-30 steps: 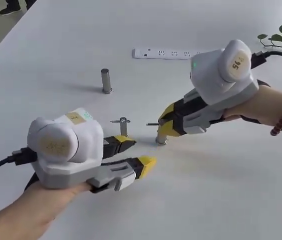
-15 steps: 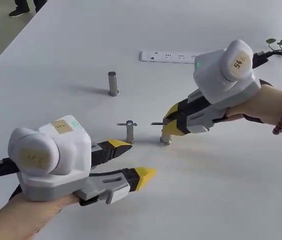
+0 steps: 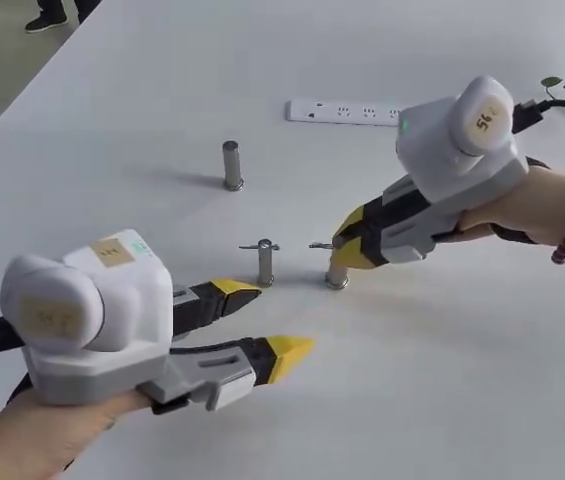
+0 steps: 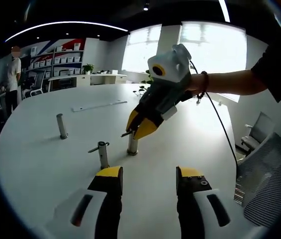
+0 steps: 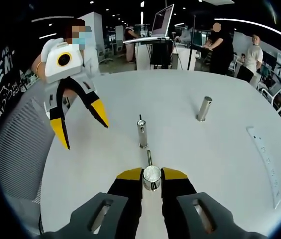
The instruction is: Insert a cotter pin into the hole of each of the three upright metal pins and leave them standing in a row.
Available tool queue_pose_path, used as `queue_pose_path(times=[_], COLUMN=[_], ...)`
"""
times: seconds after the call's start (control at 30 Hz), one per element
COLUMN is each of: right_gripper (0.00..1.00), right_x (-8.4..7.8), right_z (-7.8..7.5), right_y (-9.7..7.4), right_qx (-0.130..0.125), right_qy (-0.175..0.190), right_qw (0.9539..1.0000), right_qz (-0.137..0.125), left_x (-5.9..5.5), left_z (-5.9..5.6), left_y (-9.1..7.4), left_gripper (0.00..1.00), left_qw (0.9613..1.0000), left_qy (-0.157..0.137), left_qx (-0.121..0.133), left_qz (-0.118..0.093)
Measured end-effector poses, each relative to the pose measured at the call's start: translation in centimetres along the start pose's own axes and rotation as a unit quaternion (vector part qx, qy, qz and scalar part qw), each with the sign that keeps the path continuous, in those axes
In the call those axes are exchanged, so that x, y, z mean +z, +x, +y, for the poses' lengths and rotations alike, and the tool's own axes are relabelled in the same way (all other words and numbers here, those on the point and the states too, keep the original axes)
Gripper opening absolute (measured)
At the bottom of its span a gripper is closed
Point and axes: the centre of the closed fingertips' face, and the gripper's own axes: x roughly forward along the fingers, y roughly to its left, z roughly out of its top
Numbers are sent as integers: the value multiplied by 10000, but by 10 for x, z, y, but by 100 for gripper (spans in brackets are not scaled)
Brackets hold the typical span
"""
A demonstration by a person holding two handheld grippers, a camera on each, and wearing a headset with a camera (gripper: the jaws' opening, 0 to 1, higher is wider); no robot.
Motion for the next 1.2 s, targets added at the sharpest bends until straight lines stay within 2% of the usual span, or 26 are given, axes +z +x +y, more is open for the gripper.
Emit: queue_pose_path(times=[0.37,0.5,0.7,0.9,1.0,1.07,1.2], right_gripper=[10,19,21,26,28,29,30], right_x=[1,3,12,32,39,43,59], right_z=[1,0,-1,-8,-17,-28,-35], right_y=[1,-2,-10,-17,-16,-14,-10], right_qx=[63,30,53,4,-112,-254,-322], right_qy=[228,323,533,935,951,1059,1299], right_qw=[9997,9994,9979,9927,9918,9895,9830], right_qz=[-94,-155,-360,-767,-845,-950,-1253], left_x=[-1,-1,1,4,6,7,9], left_z=[-3,-3,-2,-3,-3,-1,1], left_y=[-3,-4,-7,-12,-15,-17,-23], left_gripper=[43,44,44,46,47,48,49], left_qw=[10000,10000,10000,10000,10000,9999,9996], left_qy=[37,36,76,70,33,-23,-70], left_qx=[-28,-35,-43,-5,30,110,209], left_qz=[11,27,27,-35,-76,-119,-178])
